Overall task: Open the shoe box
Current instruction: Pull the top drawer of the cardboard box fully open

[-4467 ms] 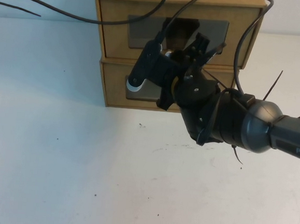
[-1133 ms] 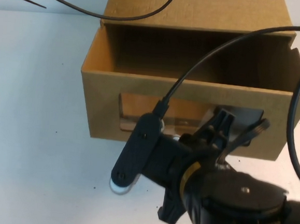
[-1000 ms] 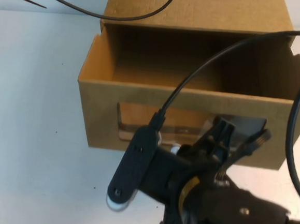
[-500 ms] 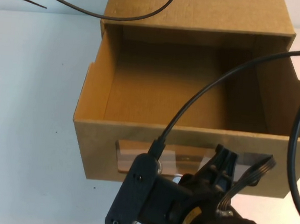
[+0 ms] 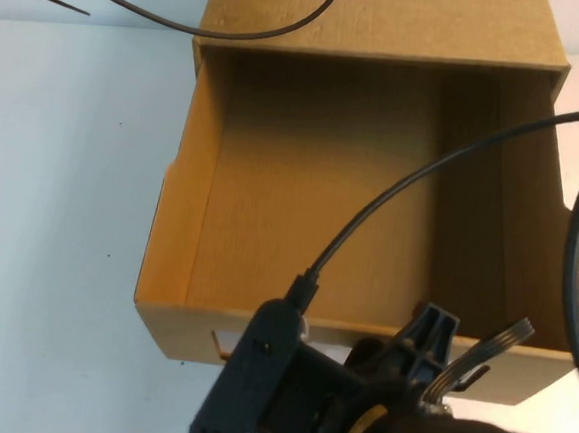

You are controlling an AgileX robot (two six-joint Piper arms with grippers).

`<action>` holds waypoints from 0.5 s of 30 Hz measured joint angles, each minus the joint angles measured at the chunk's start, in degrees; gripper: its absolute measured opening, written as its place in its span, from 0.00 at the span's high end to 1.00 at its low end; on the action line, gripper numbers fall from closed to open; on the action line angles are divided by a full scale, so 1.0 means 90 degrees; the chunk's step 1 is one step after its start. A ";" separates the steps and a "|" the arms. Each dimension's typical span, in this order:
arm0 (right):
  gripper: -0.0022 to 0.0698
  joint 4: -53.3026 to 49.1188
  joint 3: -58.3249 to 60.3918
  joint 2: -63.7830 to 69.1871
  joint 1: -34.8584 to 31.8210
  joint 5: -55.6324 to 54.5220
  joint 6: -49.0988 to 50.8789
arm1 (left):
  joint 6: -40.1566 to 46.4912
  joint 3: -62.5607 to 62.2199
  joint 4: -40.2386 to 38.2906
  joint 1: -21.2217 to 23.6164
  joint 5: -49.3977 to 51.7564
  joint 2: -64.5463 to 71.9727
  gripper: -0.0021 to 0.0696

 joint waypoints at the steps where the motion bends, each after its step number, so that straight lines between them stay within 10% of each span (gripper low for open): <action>1: 0.54 0.0136 -0.0087 0.0000 0.0000 0.0031 -0.0061 | 0.0000 0.0000 0.0035 0.0000 0.0036 -0.0051 0.98; 15: 0.73 0.1373 -0.1521 -0.0747 0.0000 0.0194 -0.0936 | 0.0000 0.0024 -0.0070 0.0000 0.0221 -0.1364 0.98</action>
